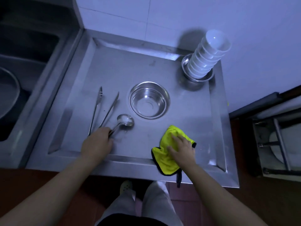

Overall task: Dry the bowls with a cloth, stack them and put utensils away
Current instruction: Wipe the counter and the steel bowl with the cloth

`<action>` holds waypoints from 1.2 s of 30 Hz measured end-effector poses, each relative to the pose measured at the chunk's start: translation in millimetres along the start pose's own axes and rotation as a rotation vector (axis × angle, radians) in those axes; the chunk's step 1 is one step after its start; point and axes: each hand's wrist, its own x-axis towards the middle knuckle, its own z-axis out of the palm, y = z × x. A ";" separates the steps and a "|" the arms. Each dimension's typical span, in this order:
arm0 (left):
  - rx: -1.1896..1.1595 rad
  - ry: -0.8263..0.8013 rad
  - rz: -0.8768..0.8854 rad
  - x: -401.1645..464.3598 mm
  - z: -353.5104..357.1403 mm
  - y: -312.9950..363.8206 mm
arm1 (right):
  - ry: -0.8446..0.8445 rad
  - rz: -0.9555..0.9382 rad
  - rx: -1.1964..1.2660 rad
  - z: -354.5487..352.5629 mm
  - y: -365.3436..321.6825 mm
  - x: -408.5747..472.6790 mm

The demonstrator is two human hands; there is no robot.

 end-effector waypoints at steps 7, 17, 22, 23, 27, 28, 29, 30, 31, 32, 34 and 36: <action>0.081 0.101 0.172 -6.2 -6.3 -0.4 | 0.015 0.144 -0.179 -18.2 24.0 20.7; -0.126 -0.016 0.334 -11.9 -40.8 80.0 | 0.122 -0.077 0.656 -103.1 -12.8 -28.7; -0.377 -0.144 0.600 -14.2 -59.9 156.8 | 0.049 -0.232 0.795 -163.4 -34.1 -69.0; -0.402 -0.169 0.686 -14.6 -65.7 171.9 | 0.043 -0.269 0.807 -173.9 -35.6 -75.6; -0.461 -0.415 0.764 -20.0 -84.5 200.0 | 0.140 -0.332 0.836 -214.0 -32.5 -99.0; -0.424 -0.411 0.730 -21.2 -84.8 200.0 | 0.166 -0.328 0.849 -222.2 -29.5 -103.8; -0.384 -0.373 0.700 -23.1 -83.3 198.7 | 0.189 -0.324 0.855 -229.1 -26.1 -107.8; -0.317 -0.304 0.669 -23.7 -80.7 196.1 | 0.211 -0.318 0.840 -233.8 -20.9 -110.2; -0.244 -0.226 0.641 -26.3 -78.8 193.9 | 0.233 -0.312 0.807 -236.8 -15.2 -111.5; -0.176 -0.153 0.611 -29.0 -76.4 191.4 | 0.258 -0.312 0.762 -238.6 -10.0 -112.7; -0.128 -0.031 0.571 -32.5 -73.1 188.0 | 0.315 -0.328 0.695 -240.6 -0.1 -113.3; -0.126 0.042 0.555 -33.5 -70.0 184.5 | 0.367 -0.334 0.671 -240.6 13.4 -111.1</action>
